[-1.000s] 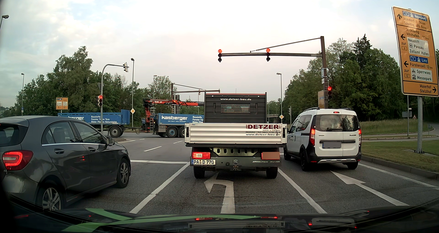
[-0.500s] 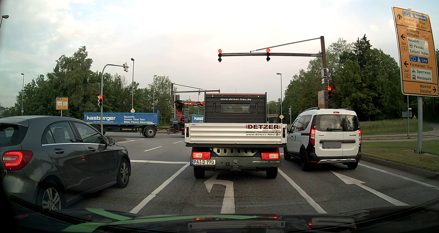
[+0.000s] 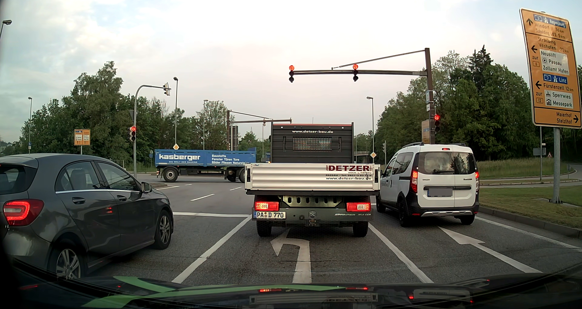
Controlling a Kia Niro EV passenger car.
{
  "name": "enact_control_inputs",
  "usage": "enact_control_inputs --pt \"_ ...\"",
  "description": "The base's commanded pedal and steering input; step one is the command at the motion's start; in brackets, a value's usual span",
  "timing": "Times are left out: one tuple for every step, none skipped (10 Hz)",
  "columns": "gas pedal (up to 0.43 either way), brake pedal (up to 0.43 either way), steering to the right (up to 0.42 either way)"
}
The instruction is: Follow the waypoints while adhering to traffic rules and regulations
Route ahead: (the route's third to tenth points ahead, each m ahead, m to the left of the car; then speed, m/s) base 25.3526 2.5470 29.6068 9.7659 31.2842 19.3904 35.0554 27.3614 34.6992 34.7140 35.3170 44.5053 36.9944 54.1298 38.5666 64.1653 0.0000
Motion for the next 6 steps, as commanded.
enact_control_inputs --pt "0.0 0.348 -0.005" --pt "0.0 0.348 -0.005" --pt "0.0 0.348 -0.005" --pt "0.0 0.348 -0.005" --pt "0.0 0.348 -0.005" --pt "0.0 0.348 -0.005"
